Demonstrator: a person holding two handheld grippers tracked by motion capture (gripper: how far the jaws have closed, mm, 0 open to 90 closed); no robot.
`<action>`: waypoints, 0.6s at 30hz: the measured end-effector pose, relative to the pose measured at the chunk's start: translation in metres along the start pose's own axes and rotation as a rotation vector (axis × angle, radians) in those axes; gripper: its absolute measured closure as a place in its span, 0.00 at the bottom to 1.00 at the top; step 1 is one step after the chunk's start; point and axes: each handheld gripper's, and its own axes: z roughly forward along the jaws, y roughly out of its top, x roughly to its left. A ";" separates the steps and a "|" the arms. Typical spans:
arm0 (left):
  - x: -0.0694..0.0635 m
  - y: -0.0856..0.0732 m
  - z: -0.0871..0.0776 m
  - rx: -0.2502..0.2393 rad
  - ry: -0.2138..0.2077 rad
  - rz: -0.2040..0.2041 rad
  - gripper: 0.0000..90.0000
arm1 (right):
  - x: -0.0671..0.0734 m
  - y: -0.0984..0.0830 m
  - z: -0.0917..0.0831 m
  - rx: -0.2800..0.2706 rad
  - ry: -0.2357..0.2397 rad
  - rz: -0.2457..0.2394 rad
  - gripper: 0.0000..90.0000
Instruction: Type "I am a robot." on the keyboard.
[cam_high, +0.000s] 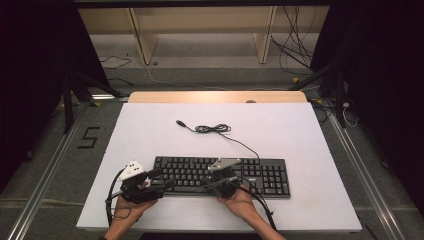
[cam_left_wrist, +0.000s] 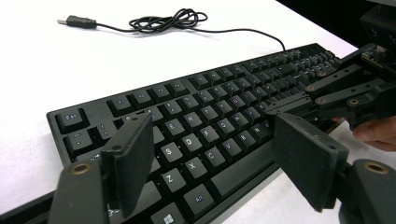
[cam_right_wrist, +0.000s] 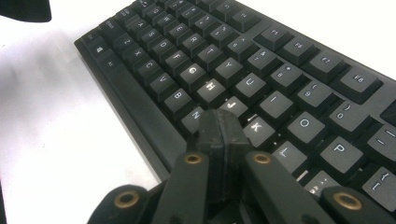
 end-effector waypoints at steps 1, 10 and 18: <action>0.000 0.000 0.000 -0.001 0.001 0.001 0.32 | 0.000 0.000 0.000 0.000 0.002 0.000 1.00; 0.002 0.000 -0.001 -0.006 0.007 -0.003 0.32 | -0.001 0.001 -0.002 -0.009 0.011 0.015 1.00; 0.003 0.000 -0.001 -0.013 0.010 -0.004 0.32 | -0.004 0.004 -0.012 -0.070 0.043 0.043 0.91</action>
